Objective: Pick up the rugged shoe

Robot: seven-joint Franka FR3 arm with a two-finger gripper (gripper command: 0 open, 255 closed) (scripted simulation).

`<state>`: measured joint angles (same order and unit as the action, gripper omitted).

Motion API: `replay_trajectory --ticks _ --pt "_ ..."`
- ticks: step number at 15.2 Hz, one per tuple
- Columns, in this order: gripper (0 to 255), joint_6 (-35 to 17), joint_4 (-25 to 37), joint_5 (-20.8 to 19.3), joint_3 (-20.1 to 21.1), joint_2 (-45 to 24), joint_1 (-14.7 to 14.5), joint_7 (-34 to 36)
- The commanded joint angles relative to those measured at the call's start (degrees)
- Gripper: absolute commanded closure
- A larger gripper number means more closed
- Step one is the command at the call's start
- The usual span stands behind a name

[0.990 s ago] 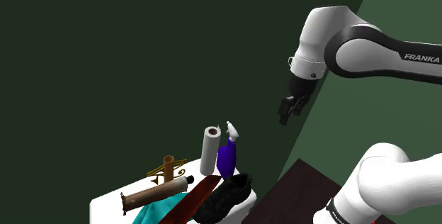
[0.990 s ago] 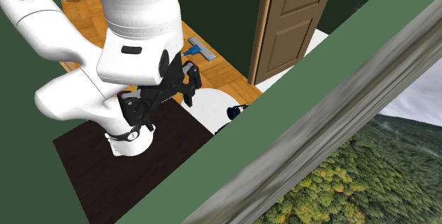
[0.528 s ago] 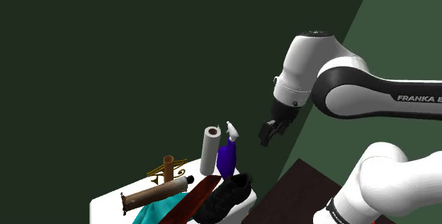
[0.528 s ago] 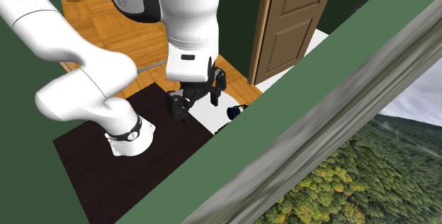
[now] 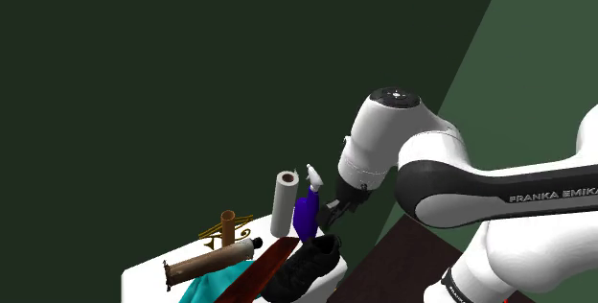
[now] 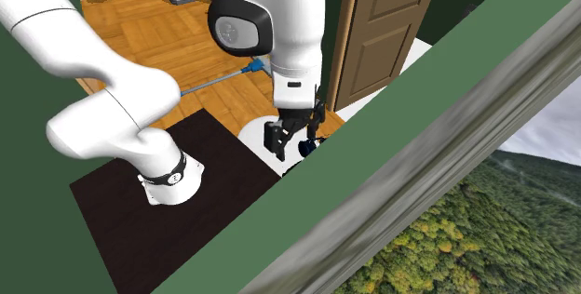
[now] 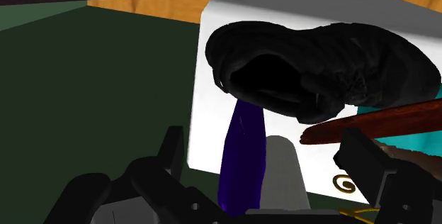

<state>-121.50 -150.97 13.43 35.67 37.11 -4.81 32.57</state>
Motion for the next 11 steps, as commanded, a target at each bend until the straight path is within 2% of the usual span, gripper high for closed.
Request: replay_trajectory --ticks 1,4,11 --pt "0 -4.4 0.4 -0.4 4.2 -3.5 1.1 3.7" --pt "0 -10.2 2.0 -3.1 11.2 -9.4 4.5 9.9" --pt "0 -16.6 0.2 -5.4 15.6 -14.1 7.5 13.3"
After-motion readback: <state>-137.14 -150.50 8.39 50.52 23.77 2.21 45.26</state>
